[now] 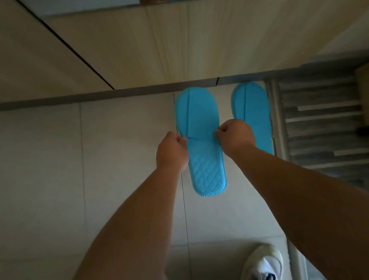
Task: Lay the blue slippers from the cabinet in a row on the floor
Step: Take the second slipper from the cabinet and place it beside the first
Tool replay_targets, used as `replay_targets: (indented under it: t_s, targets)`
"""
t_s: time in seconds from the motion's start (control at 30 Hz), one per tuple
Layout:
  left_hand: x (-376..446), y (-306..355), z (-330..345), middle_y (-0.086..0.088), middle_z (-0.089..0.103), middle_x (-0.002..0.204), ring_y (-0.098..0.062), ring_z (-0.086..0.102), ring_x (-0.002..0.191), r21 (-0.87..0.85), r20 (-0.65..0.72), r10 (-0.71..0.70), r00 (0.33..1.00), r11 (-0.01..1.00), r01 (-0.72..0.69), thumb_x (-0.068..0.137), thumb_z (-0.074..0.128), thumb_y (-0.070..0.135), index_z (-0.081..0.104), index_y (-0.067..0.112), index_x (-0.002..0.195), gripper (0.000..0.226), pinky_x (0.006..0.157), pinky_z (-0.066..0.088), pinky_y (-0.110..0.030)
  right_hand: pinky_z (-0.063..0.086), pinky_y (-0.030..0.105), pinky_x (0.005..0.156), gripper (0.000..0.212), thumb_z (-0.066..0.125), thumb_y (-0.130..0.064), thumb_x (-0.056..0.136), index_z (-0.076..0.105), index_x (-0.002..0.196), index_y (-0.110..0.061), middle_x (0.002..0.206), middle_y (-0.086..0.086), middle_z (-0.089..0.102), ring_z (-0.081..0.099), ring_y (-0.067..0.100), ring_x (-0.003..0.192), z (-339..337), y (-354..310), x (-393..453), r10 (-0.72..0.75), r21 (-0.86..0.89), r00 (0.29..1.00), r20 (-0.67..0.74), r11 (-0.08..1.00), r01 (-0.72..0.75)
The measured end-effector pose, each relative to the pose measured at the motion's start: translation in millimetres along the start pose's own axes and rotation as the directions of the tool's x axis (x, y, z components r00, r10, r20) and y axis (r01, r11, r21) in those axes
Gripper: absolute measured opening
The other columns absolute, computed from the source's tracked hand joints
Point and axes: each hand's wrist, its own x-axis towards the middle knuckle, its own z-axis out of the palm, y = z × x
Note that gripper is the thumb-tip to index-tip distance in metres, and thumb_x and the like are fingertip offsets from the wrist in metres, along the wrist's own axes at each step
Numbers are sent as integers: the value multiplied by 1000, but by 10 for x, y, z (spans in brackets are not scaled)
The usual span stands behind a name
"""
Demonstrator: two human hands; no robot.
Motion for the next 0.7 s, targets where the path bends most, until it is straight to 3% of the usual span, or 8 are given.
replay_targets:
  t_s: [0.4, 0.7]
  targets:
    - [719, -270, 349, -12, 67, 100, -30, 62, 93, 35, -35, -13, 999, 999, 15, 97, 46, 29, 61, 8, 101, 26, 77, 48, -35, 42, 29, 63, 12, 60, -21, 82, 64, 73, -14, 77, 9, 64, 63, 31, 76, 569, 123, 707, 39, 17, 999, 2, 999, -39]
    - [760, -269, 372, -9, 67, 96, -23, 59, 82, 63, -46, 2, 999, 998, 1, 98, 46, 30, 61, 9, 99, 25, 70, 45, -32, 47, 31, 65, 15, 58, -22, 86, 69, 86, -12, 84, 9, 67, 64, 31, 79, 604, 136, 739, 71, -2, 997, -10, 997, -71]
